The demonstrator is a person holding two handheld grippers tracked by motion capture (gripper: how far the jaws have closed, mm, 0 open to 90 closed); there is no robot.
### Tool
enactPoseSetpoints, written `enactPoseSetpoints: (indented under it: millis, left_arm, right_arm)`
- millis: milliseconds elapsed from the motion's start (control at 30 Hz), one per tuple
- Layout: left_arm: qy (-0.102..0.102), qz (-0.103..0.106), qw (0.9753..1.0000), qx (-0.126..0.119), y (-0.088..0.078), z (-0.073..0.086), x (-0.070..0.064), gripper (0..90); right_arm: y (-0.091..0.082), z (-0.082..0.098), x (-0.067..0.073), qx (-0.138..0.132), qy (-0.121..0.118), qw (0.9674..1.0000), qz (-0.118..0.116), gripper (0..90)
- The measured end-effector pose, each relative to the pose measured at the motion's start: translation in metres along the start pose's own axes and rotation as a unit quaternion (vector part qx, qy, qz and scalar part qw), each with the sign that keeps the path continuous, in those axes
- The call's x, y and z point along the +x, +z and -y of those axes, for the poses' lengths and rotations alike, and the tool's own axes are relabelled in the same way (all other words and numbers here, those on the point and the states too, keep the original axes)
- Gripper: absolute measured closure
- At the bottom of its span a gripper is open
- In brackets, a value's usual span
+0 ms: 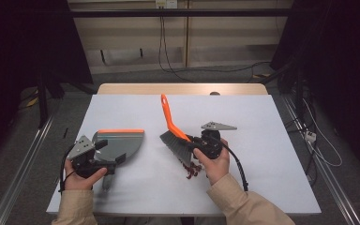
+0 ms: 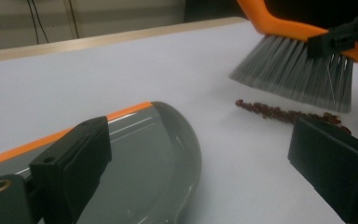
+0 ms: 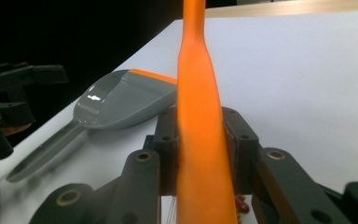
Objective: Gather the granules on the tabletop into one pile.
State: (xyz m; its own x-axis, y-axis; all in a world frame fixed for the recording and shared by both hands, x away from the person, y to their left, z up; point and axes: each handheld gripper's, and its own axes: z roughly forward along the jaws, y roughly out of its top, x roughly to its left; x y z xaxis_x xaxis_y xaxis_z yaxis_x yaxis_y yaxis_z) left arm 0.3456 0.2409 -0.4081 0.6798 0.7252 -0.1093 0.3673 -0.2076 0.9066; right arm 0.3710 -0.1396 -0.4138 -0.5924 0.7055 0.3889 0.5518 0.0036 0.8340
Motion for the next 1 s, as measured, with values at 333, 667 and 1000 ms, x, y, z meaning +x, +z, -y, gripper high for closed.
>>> enactPoseSetpoints:
  millis: [333, 667, 1000]
  left_arm:
    - [-0.002, -0.001, 1.0, -0.003, -0.001, 0.0, 0.0, 6.0]
    - [-0.005, 0.0, 1.0, -0.003, 0.002, 0.0, 0.001, 5.9]
    - [-0.008, 0.0, 1.0, -0.001, 0.003, 0.001, 0.003, 6.0]
  right_arm:
    - [-0.002, -0.016, -0.017, 0.004, -0.073, 0.9973, 0.009, 70.9]
    - [0.0, -0.026, -0.04, 0.014, -0.123, 0.9922, 0.014, 70.8]
    - [0.024, -0.028, -0.056, 0.033, -0.177, 0.9836, -0.005, 70.9]
